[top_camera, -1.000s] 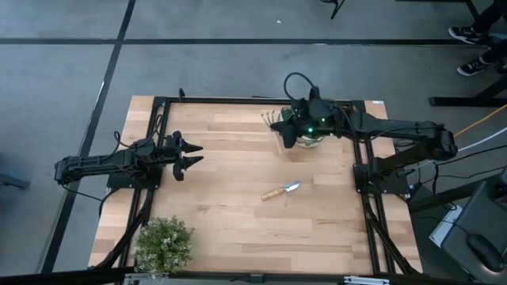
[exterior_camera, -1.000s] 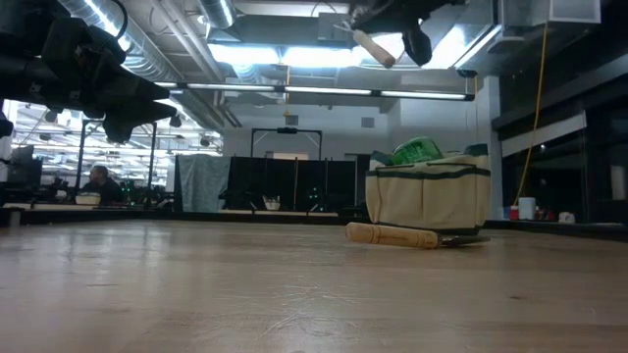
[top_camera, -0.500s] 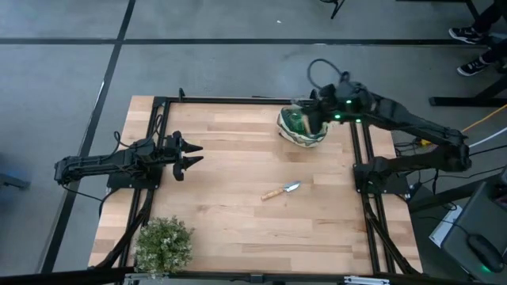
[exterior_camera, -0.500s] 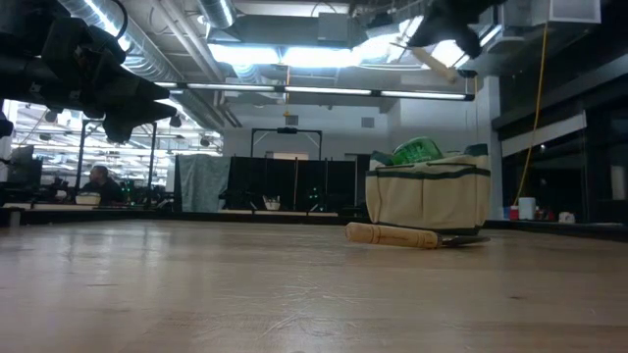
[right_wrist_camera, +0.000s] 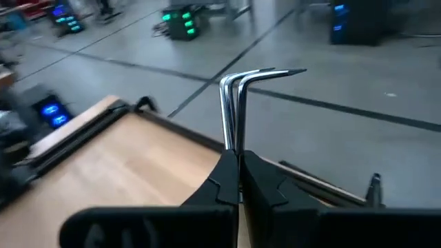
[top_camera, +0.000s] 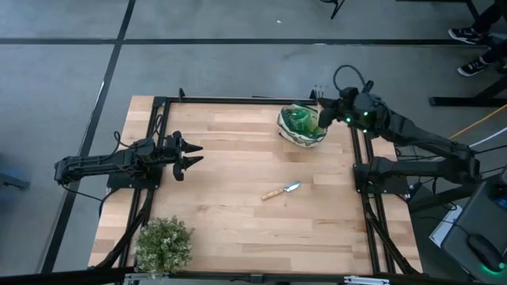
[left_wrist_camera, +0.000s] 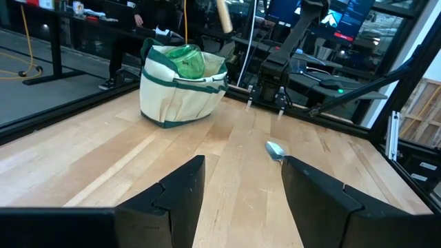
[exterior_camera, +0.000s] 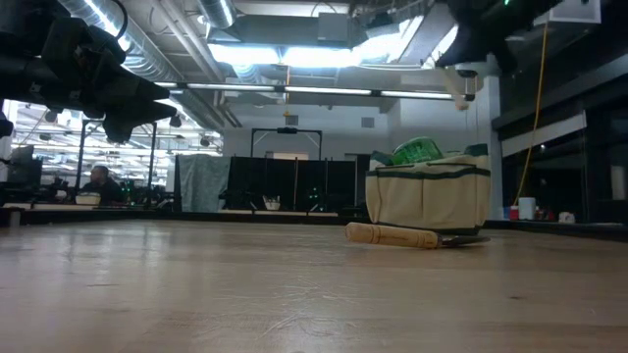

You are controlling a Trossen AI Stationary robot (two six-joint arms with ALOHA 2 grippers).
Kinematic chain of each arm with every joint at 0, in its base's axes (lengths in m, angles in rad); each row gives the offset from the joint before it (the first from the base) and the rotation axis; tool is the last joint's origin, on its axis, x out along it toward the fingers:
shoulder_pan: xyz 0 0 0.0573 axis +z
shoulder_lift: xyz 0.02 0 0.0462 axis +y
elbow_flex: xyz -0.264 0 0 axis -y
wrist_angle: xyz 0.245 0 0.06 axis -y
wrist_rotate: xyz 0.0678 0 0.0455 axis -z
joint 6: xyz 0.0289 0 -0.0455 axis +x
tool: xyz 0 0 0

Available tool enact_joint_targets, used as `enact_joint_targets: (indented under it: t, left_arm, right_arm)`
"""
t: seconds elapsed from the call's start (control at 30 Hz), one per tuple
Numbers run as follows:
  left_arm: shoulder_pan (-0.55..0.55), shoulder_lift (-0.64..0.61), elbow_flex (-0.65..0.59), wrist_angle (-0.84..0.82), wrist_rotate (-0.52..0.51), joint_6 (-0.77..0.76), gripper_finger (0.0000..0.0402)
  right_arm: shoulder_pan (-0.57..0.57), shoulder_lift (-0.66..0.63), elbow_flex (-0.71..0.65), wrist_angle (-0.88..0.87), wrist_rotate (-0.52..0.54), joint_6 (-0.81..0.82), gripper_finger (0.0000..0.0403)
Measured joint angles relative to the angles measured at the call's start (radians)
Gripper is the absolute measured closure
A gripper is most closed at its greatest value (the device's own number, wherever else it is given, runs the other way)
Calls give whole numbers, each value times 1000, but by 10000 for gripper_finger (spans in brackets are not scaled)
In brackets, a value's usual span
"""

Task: Pick & Place Garden tools in Gardening bag
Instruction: Put the mini rake into the white bag

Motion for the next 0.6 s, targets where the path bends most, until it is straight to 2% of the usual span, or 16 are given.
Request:
enact_joint_targets:
  t: [0.27,0.6]
  left_arm:
    - [0,0,0,0,0,0,211]
    - [0,0,0,0,0,0,212]
  right_arm:
    - [-1,37,-248,301,208,79,401]
    - [-3,42,-343,339,218,79,392]
